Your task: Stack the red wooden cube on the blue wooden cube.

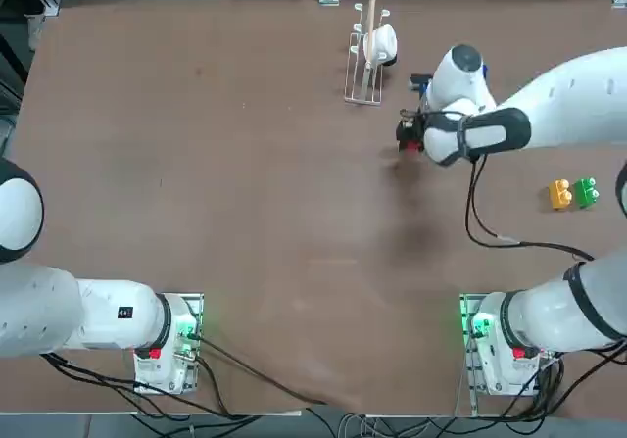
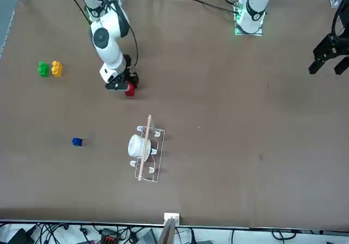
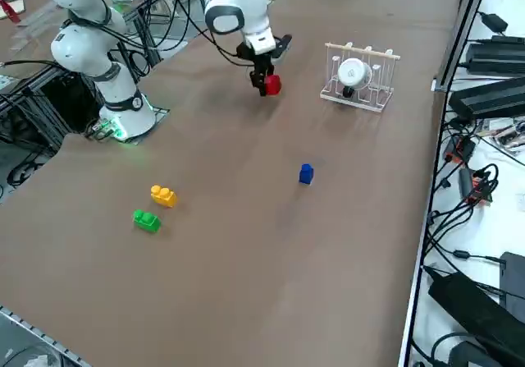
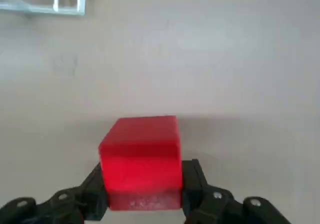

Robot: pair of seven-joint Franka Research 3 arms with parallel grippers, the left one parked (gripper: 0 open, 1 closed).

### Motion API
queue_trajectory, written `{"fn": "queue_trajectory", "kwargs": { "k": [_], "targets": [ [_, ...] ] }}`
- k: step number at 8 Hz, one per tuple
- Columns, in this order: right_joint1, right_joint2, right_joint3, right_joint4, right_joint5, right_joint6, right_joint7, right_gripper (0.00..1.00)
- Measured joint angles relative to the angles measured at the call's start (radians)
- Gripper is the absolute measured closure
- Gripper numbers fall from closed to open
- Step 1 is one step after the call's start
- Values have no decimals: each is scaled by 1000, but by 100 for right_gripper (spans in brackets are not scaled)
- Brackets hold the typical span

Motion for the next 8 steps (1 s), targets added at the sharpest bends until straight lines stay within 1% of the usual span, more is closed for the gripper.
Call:
{"fn": "queue_trajectory", "kwargs": {
  "k": [1, 3, 4, 6, 7, 8],
  "targets": [
    [-17, -13, -28, 54, -1, -69, -68, 30],
    [-43, -14, -132, 186, -2, -204, -252, 30],
    [-62, -4, -173, 245, -2, -253, -331, 30],
    [-96, 50, -235, 364, -3, -329, -480, 30],
    [-111, 90, -258, 427, -3, -368, -548, 30],
    [-133, 135, -268, 489, -2, -411, -609, 30]
  ]
}}
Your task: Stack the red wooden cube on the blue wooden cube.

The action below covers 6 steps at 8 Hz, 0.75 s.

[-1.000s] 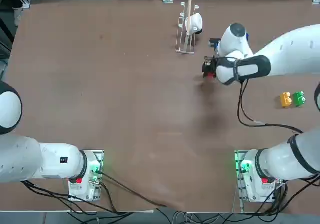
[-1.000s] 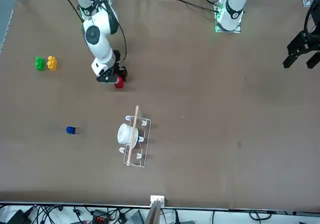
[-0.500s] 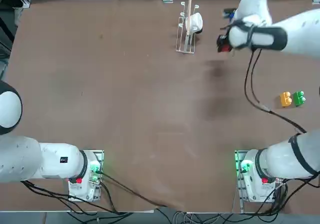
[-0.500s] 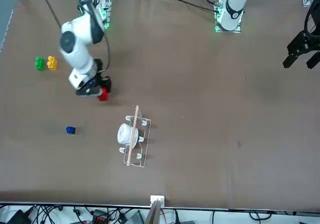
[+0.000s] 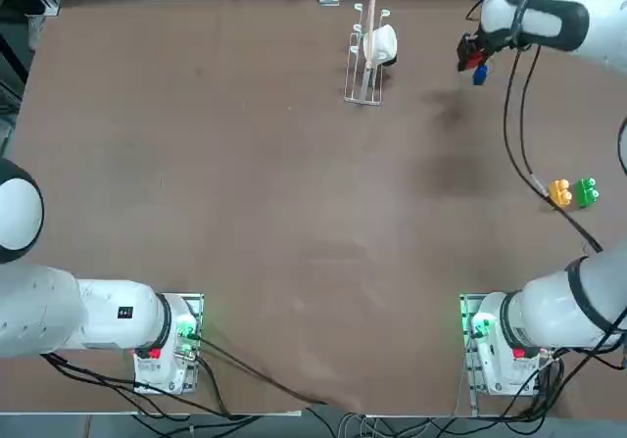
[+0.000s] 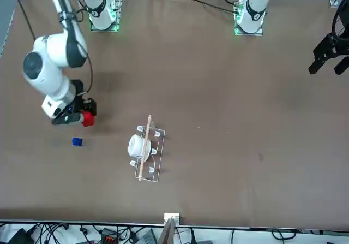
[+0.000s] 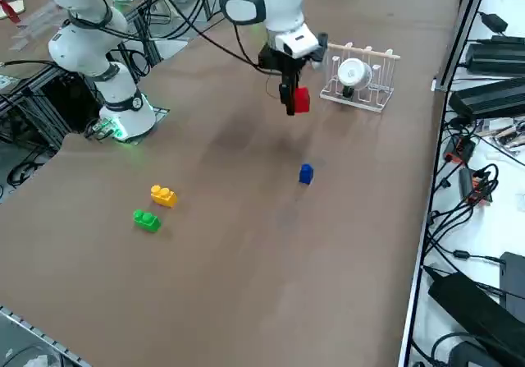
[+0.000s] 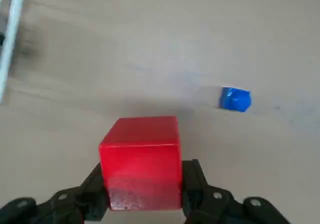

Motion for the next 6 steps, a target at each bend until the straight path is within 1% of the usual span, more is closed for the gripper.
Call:
{"fn": "queue_trajectory", "kwargs": {
  "k": [1, 3, 5, 6],
  "targets": [
    [-23, 47, -4, 53, 0, -32, -56, 30],
    [-51, 127, -13, 119, 0, -46, -117, 30],
    [-59, 176, -36, 147, 0, -47, -146, 30],
    [-61, 188, -46, 152, 0, -47, -149, 30]
  ]
}}
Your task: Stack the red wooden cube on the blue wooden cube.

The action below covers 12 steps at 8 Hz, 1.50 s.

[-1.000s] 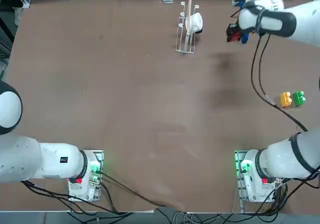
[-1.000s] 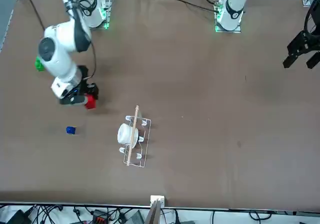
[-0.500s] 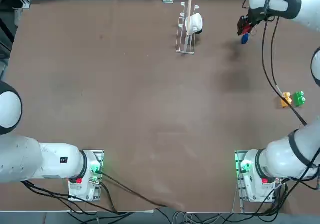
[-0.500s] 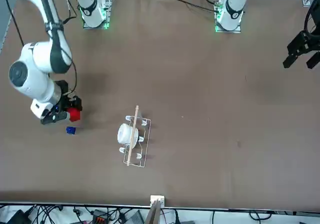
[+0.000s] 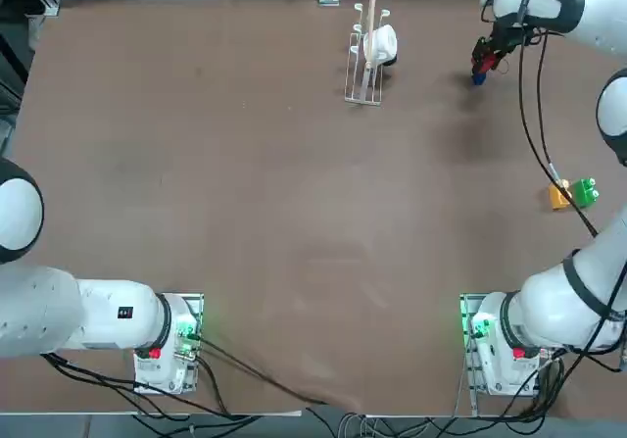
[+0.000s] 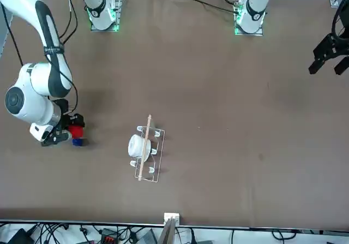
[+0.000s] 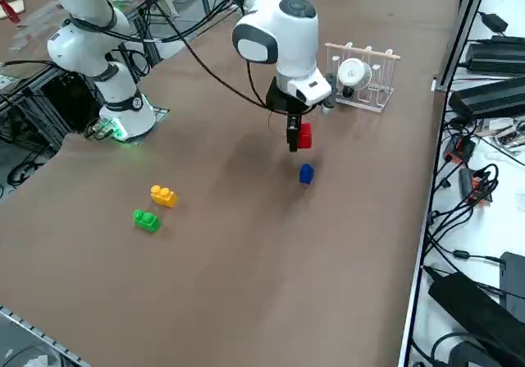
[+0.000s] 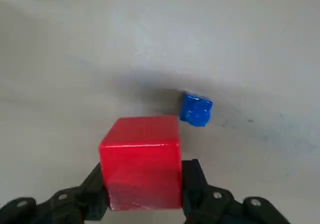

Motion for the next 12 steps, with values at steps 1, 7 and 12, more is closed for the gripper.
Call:
{"fn": "queue_trajectory", "kwargs": {
  "k": [1, 7, 12],
  "targets": [
    [-2, 6, -11, 8, 0, 0, -1, 30],
    [-3, 73, -47, 99, 49, 0, 80, 30],
    [-3, 97, -52, 100, 49, 16, 101, 30]
  ]
}}
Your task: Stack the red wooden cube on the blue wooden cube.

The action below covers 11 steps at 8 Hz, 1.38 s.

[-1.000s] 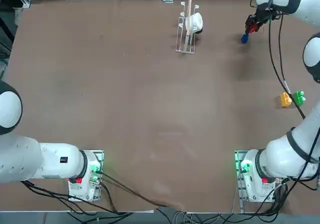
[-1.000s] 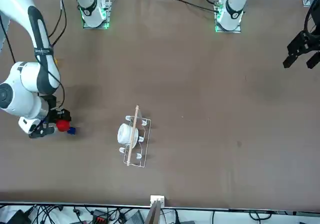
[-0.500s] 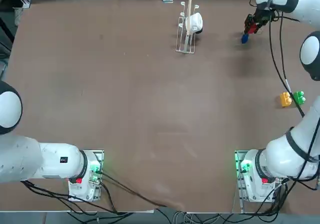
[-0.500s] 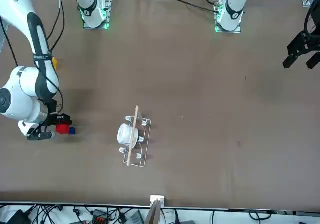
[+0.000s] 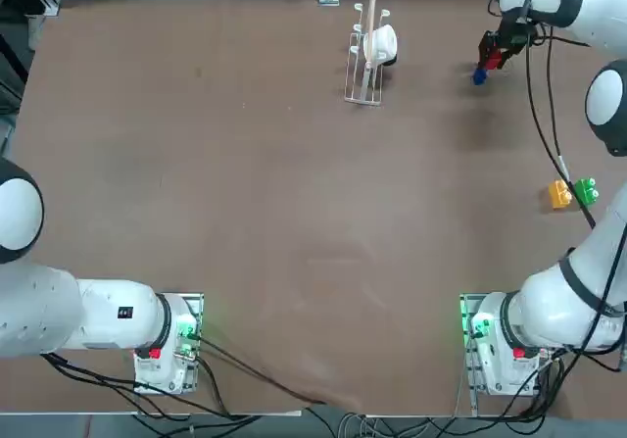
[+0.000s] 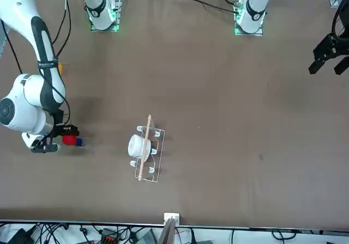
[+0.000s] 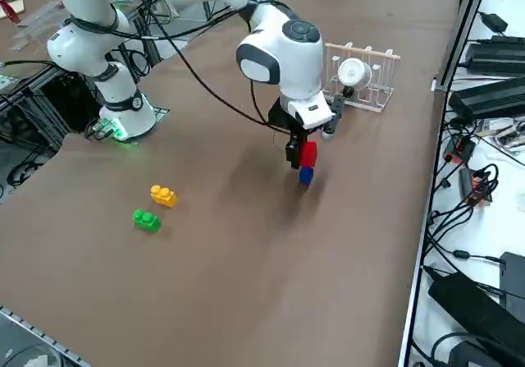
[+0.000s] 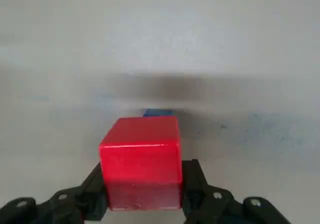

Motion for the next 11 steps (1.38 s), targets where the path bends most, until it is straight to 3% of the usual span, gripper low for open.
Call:
{"fn": "queue_trajectory", "kwargs": {
  "k": [11],
  "targets": [
    [-1, 31, -10, 9, 0, 30, 0, 30]
  ]
}}
